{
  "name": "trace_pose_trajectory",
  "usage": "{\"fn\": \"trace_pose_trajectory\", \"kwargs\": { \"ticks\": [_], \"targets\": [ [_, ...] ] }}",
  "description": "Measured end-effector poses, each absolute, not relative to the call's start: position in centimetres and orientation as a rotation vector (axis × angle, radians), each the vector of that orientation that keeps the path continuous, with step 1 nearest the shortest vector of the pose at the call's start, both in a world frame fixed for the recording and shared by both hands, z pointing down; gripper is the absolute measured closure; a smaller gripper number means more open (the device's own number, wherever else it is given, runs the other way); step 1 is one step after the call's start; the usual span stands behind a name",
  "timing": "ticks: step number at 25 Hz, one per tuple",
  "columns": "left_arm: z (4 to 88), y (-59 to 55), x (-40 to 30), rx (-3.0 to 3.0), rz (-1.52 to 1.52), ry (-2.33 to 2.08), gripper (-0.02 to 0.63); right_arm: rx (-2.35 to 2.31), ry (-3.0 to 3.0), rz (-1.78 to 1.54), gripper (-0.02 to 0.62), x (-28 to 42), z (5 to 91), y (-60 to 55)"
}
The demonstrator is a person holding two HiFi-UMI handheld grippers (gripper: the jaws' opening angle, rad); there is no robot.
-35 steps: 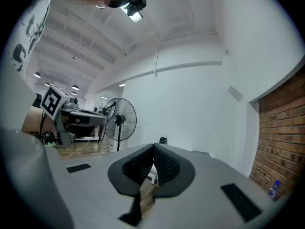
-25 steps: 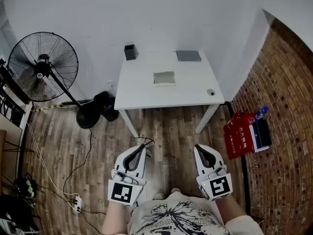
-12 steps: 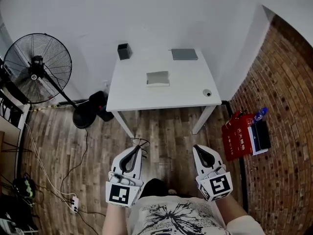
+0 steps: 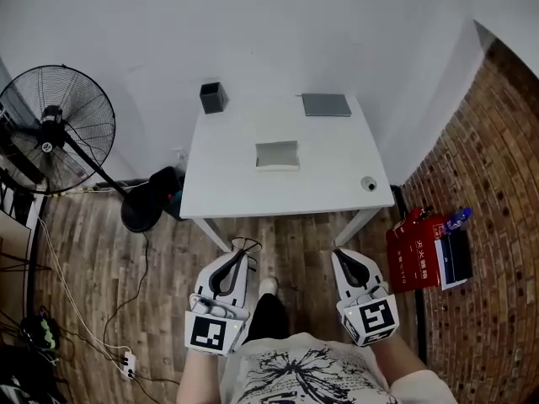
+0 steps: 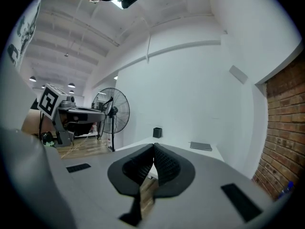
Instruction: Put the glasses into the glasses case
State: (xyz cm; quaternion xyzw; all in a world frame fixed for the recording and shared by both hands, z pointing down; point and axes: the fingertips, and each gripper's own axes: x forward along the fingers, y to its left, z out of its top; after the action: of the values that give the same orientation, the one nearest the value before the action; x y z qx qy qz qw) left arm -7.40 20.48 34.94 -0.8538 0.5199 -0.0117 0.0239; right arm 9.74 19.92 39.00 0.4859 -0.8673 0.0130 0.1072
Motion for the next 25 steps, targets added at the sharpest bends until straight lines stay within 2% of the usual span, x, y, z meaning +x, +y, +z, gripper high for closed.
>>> {"fn": "trace_pose_trajectory", "kwargs": {
  "ticks": [11,19,25],
  "targets": [
    [33.5,-0.9,-13.0,-2.7,-0.017,1.499,0.591,1.499,-2.496,0.03,0.58,3.4,37.6,-0.2],
    [35.1,-10.8,-15.9,-2.756,-0.05,1.469,0.591,1.558,-2.449,0.036,0.58,1.1,38.3,-9.9],
    [37.8,-15.5,-14.9,-2.781,-0.135,1.436,0.591,1.538,-2.422,0.098,0.58,1.3,40.5,-14.2]
  ]
}}
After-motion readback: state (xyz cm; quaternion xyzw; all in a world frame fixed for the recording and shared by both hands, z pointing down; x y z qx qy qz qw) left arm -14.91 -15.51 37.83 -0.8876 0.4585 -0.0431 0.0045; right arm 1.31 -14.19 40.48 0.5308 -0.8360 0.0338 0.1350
